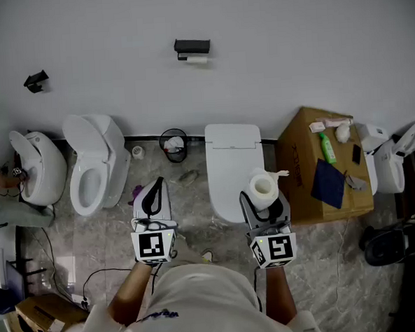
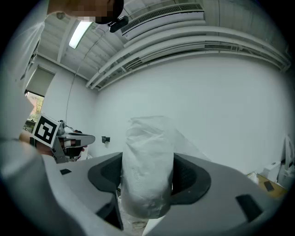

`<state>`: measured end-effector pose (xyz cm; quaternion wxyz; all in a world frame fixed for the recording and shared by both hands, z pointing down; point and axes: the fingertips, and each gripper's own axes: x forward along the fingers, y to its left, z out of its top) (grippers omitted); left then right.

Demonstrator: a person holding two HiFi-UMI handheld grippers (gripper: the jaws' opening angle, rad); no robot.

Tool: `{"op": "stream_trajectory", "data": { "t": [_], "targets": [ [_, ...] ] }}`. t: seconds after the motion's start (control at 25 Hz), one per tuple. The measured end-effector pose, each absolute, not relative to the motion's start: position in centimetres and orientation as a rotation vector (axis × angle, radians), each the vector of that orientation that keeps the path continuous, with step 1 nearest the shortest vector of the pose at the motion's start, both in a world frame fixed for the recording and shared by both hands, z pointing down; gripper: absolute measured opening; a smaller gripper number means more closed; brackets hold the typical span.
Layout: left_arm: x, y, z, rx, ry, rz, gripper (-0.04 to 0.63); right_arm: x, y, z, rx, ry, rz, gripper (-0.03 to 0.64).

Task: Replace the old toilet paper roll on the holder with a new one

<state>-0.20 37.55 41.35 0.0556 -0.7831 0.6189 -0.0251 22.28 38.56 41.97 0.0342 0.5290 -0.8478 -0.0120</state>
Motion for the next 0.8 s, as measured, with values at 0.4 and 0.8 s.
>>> {"op": "stream_trajectory", "data": {
  "t": [0.4, 0.8],
  "targets": [
    [-0.27, 38.1, 42.38, -2.388, 1.878, -0.096, 0.002, 23.23, 38.6, 42.36, 1.632, -2.567, -0.024, 0.29],
    [0.17, 37.8, 42.27, -2.397, 1.847, -0.111, 0.002, 22.68, 38.5, 42.44, 1.601, -2.588, -0.018, 0.29]
  ]
}}
